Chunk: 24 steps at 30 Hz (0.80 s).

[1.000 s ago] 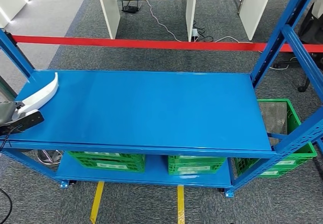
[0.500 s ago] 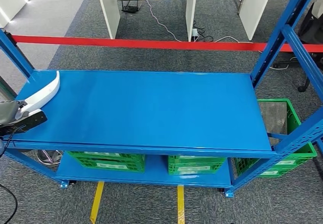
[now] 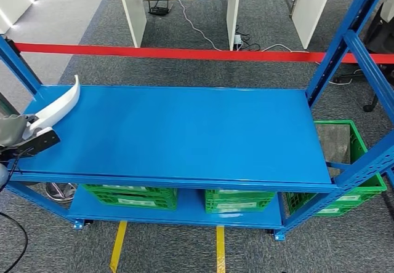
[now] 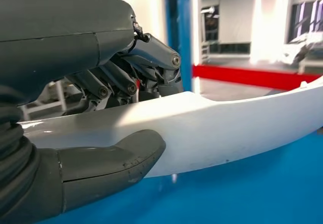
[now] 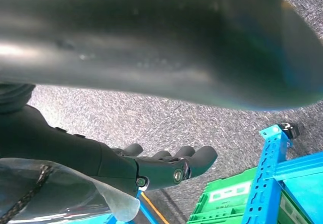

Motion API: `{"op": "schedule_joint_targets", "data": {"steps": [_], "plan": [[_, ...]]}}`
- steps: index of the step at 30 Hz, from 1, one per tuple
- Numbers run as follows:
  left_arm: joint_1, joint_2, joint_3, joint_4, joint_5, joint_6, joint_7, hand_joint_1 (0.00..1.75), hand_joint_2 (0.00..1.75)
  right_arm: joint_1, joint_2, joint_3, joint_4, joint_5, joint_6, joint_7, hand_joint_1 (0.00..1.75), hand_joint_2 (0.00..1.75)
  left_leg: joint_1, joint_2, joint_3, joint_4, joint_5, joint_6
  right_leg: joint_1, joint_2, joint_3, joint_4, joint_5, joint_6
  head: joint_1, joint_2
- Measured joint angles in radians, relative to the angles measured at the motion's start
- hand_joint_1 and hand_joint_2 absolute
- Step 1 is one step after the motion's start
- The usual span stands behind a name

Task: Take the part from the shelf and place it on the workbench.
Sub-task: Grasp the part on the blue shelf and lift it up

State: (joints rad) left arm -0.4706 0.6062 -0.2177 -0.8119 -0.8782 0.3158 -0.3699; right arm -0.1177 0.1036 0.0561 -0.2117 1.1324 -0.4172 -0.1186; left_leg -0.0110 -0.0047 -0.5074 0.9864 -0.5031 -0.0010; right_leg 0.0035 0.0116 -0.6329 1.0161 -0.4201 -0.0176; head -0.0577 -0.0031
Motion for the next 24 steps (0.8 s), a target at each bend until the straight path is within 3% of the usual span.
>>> {"op": "schedule_joint_targets", "data": {"steps": [11, 18, 24], "plan": [[0.011, -0.053, -0.019, -0.178, -0.046, 0.000, -0.007, 1.75, 1.75, -0.002, 0.005, 0.000, 0.000, 0.008, 0.001, 0.000, 0.00, 0.00, 0.000, 0.000, 0.000, 0.000, 0.000, 0.000, 0.000, 0.000, 0.000, 0.000, 0.000, 0.000, 0.000, 0.000], [0.011, -0.120, -0.095, -0.273, -0.071, 0.000, -0.006, 1.75, 1.75, -0.003, 0.015, 0.000, 0.000, 0.010, 0.001, 0.000, 0.00, 0.00, 0.000, 0.000, 0.000, 0.001, 0.000, 0.000, 0.000, 0.000, 0.000, 0.000, 0.000, 0.000, 0.000, 0.000], [0.011, -0.147, -0.171, -0.340, -0.081, -0.007, 0.006, 1.75, 1.75, -0.003, 0.018, 0.000, 0.000, 0.010, 0.001, 0.000, 0.00, 0.00, 0.000, 0.000, 0.000, 0.001, -0.001, 0.001, 0.000, 0.000, 0.000, 0.000, 0.000, 0.000, 0.000, 0.000]]}}
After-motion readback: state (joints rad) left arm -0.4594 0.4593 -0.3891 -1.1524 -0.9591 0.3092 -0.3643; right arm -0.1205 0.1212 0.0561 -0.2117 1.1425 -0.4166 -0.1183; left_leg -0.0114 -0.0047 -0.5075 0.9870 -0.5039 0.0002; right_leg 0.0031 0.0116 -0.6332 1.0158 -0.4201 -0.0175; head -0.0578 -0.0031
